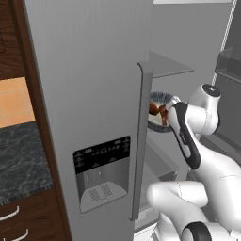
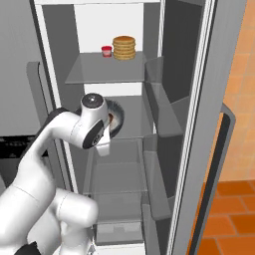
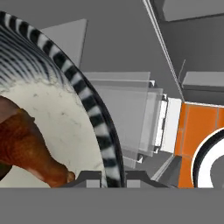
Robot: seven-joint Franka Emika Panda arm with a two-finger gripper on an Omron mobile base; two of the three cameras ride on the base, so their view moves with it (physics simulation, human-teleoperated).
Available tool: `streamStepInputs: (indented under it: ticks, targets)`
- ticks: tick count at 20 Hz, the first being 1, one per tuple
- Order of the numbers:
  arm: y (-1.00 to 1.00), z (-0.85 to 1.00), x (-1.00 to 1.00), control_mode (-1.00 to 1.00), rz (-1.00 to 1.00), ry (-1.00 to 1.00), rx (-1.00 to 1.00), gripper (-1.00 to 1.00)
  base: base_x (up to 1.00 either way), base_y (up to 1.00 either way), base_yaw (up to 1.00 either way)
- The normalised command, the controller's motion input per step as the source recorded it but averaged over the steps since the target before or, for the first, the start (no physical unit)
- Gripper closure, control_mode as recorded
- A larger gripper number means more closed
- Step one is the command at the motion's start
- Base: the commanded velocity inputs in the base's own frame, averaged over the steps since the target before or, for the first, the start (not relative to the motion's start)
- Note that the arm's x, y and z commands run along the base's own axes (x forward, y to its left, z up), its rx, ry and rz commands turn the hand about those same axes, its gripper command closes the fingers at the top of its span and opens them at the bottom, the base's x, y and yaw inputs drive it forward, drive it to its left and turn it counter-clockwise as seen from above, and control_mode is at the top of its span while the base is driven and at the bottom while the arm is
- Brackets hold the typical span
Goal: Pick the chicken drumstick and bell pepper from their plates and place them in the bowl. Then put the bowl in the fridge.
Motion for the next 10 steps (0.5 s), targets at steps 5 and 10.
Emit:
streamStepInputs:
  ticks: [5,10]
  targets:
    - [0.0,0.0,0.67,-1.0,0.01,0.0,0.01,1.0,0.0,0.0,0.0]
    - [0.0,-0.28,0.65,-1.0,0.01,0.0,0.01,1.0,0.0,0.0,0.0]
